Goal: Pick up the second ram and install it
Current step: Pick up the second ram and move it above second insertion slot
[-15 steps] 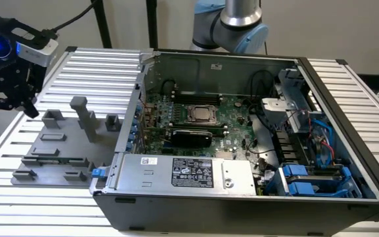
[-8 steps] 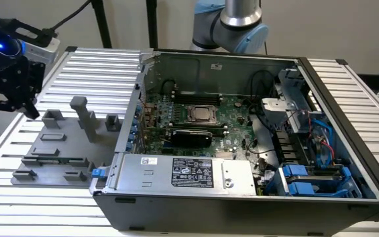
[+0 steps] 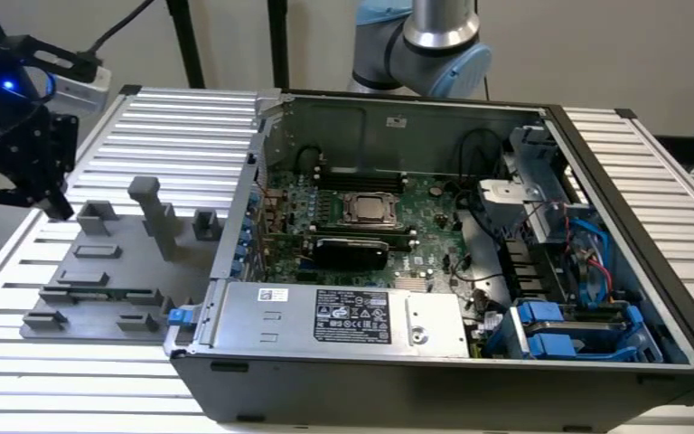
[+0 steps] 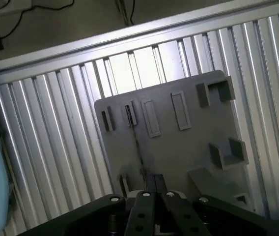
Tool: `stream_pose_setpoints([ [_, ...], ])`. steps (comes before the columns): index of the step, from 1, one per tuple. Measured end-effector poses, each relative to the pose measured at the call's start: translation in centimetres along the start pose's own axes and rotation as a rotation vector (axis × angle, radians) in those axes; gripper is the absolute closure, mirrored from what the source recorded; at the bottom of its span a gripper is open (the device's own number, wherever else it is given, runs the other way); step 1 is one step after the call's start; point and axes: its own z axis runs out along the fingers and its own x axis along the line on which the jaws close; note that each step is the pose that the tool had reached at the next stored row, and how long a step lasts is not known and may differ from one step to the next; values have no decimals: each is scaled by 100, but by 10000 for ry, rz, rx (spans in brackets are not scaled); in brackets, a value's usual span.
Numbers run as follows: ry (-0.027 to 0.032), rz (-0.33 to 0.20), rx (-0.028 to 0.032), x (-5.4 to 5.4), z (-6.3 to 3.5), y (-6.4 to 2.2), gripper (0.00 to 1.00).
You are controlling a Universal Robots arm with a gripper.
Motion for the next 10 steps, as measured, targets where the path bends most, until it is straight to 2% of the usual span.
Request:
stream_pose_setpoints([
  [10,105,-1658,48,-1,34,0,100],
])
